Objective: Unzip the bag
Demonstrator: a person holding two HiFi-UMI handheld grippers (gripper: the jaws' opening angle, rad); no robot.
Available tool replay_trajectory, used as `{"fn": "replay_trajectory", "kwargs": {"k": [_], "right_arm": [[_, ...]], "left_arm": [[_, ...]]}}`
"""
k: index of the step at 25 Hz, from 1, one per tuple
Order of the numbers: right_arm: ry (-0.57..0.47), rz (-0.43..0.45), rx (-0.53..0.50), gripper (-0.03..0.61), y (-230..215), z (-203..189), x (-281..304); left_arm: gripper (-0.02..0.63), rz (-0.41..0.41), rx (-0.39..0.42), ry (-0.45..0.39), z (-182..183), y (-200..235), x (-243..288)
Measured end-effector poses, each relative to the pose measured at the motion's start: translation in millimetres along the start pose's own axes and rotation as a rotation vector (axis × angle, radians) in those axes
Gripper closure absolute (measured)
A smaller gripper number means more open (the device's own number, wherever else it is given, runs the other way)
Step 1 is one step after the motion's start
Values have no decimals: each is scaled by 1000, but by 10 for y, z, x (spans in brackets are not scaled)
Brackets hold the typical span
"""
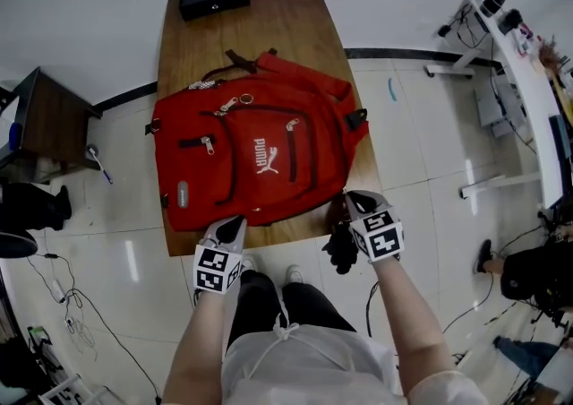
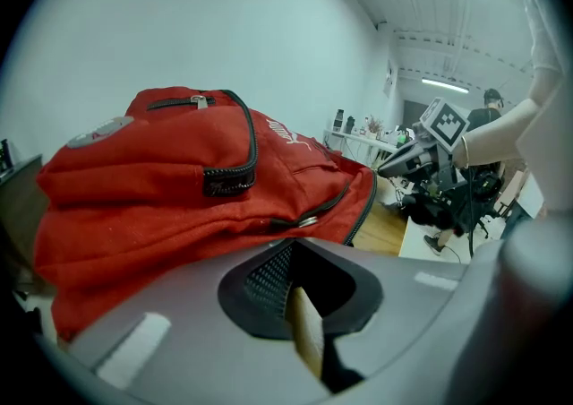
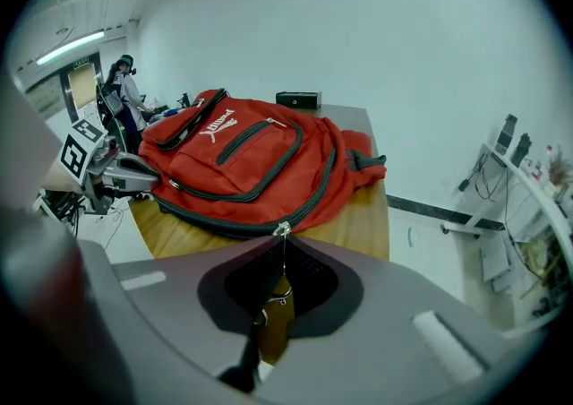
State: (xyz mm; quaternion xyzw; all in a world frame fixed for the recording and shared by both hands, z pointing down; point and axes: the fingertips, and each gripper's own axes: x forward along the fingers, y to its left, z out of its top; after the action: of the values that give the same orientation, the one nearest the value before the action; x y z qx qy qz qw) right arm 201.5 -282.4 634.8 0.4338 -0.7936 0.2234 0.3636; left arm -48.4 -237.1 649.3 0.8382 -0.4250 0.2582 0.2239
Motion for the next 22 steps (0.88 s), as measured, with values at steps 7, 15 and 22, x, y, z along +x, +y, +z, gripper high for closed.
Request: {"fn": "replay_trajectory", "kwargs": {"k": [7,15,22], "right_arm": [[-17,-45,48,565,-259,141,34],[-79,-67,197,554,-246,164,-63],[-425,40,228,571,8,650,-811]], "left_arm": [[607,-1,4,-5,2,-7,0],[607,-30,-44,-27,-6,-8,-40],[607,-36,-75,-265,621,-290,-597]]}}
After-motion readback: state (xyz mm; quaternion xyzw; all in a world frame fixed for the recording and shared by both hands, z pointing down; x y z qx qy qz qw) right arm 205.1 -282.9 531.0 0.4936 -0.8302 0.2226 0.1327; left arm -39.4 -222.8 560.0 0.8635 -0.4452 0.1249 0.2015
